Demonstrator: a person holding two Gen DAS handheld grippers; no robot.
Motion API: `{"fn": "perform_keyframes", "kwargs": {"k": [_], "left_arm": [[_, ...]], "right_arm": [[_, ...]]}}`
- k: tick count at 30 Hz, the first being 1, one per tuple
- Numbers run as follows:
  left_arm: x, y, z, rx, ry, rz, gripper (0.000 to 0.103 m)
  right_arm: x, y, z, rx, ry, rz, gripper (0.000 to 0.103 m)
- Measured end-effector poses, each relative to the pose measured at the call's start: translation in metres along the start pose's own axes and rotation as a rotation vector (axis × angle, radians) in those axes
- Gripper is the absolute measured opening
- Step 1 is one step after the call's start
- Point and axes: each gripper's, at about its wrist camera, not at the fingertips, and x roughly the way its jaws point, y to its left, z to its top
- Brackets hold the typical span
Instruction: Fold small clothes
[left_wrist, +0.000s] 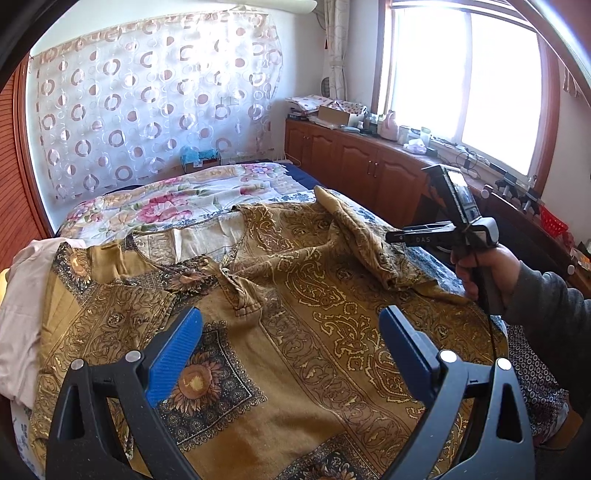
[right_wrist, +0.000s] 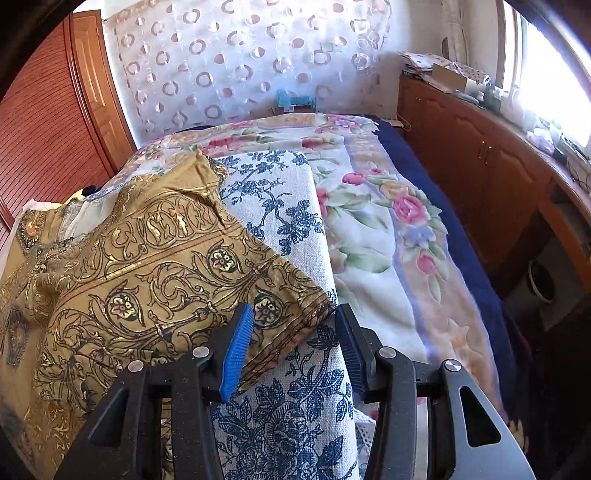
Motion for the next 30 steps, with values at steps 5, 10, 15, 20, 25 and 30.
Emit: {"fn": "perform_keyframes", "kwargs": {"k": [5,10,15,20,25,30], "left_arm": [[0.003,0.007,-0.004,-0.015,0.007,0.007,0.097],[-0.001,0.013,-0.01,-0.039,0.009,0.011,0.097],[-0.01,0.015,-0.017,-0.037,0.006,0.038,0.097],[-0.022,0.02,-0.023,-0.055,0.0,0.059,0.097],[-0.033,0.028,-0.028,-0.068,-0.01,0.079,0.097],[-0.039,0.041,-0.033,-0.097,-0.013,0.093,0.097]], "right_arm": [[-0.008,0.002,-0.004,-0.042,-0.013,-0.041,0.028],[-0.014,0.008,-0.005,-0.078,-0.012,-0.01,0.008],[-0.039,0.023,-0.007,-0.111,-0.079,0.041,0.007],[-0.077,0.058,-0.002,-0.179,-0.157,0.127,0.007],[-0.12,0.11,0.01,-0.274,-0.239,0.26,0.007],[-0.131,0.149,0.022,-0.324,-0.239,0.382,0.007]]}}
